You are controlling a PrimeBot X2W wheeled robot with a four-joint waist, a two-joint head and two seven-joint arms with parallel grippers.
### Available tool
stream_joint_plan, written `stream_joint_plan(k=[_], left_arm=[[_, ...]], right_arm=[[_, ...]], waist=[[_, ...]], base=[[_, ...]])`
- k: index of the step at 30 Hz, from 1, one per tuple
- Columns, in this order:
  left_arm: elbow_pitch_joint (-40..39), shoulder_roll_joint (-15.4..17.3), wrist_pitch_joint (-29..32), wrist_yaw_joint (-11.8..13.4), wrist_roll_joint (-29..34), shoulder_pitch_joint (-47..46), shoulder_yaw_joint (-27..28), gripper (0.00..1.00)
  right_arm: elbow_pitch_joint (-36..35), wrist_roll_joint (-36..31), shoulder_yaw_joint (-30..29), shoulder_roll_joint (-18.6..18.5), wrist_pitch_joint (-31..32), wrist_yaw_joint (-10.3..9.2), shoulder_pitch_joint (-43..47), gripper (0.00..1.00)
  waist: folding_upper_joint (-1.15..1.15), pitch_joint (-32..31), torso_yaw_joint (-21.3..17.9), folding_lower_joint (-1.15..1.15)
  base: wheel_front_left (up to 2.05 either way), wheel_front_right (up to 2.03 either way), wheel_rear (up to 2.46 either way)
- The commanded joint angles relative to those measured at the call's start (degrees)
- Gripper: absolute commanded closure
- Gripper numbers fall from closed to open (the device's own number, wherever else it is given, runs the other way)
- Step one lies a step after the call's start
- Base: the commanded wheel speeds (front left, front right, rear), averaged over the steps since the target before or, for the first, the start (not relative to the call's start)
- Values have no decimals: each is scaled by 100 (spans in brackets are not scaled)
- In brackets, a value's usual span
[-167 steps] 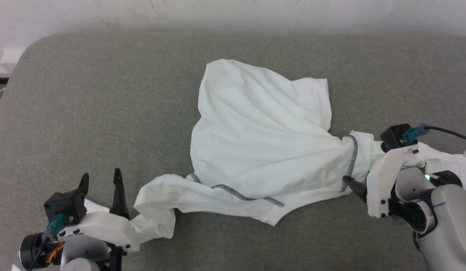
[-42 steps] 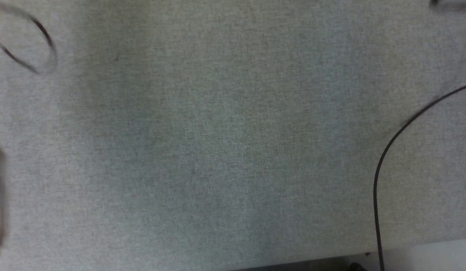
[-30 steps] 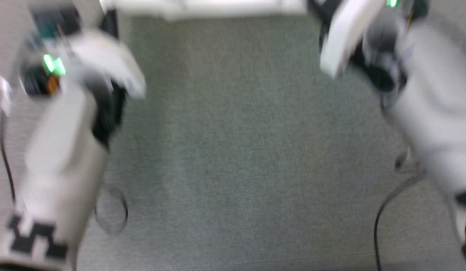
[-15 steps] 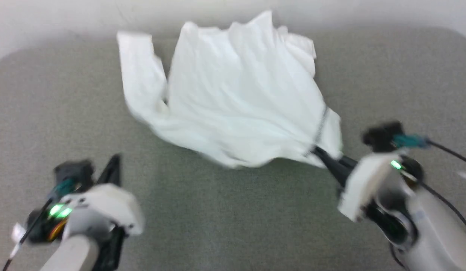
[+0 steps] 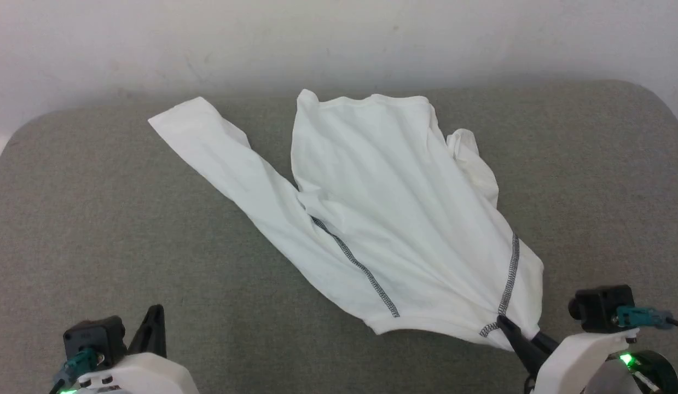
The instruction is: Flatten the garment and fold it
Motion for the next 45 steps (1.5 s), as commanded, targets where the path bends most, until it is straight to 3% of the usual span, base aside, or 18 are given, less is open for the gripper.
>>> stream_joint_plan(k=[1,9,18,25,27,28,29,36,37,38,39,45], left_arm=[[-82,6,-86,80,77,92,38,100],[-175,26,-638,22,481,98,-65,100],[198,182,-1306,-548,946,-111,-452,100],[689,-101,-1487,-797,651,-42,-593,100],[802,-194,-1524,-847,529,-45,-578,100],[850,-225,-1524,-872,469,-49,-568,100],[883,-249,-1539,-888,431,-68,-550,100],[1021,-453,-1558,-906,132,-312,-333,100],[1033,-463,-1564,-896,138,-383,-308,90],[1041,-490,-1573,-873,129,-448,-273,51],[1058,-508,-1562,-847,122,-506,-245,0],[1151,-557,-1437,-831,175,-1051,-196,0]], right_arm=[[-105,-78,-41,28,30,-4,125,100],[217,-180,-100,36,-296,-4,588,100],[982,-374,-183,37,-699,-4,838,100],[1486,-205,-31,37,-926,-4,887,100],[1522,-168,-13,37,-1103,-4,835,60],[1505,-153,2,38,-1197,-4,798,4],[1468,-142,8,38,-1304,-4,755,0],[978,-349,-134,38,-2011,-4,588,0],[896,-401,-183,38,-2092,-4,569,0],[818,-455,-222,38,-2155,-4,548,0],[746,-498,-253,38,-2204,-4,520,0],[373,-562,-404,38,-2317,-4,230,0]], waist=[[0,-1,19,0],[0,9,191,0],[0,-80,267,0],[0,-220,292,0],[0,-258,286,0],[0,-269,277,0],[0,-268,260,0],[0,-253,68,0],[0,-240,43,0],[0,-227,10,0],[0,-217,-31,0],[0,4,-198,0]], base=[[0,0,0],[0,0,0],[0,0,0],[0,0,0],[0,0,0],[0,0,0],[0,0,0],[0,0,0],[0,0,0],[0,0,0],[0,0,0],[0,0,0]])
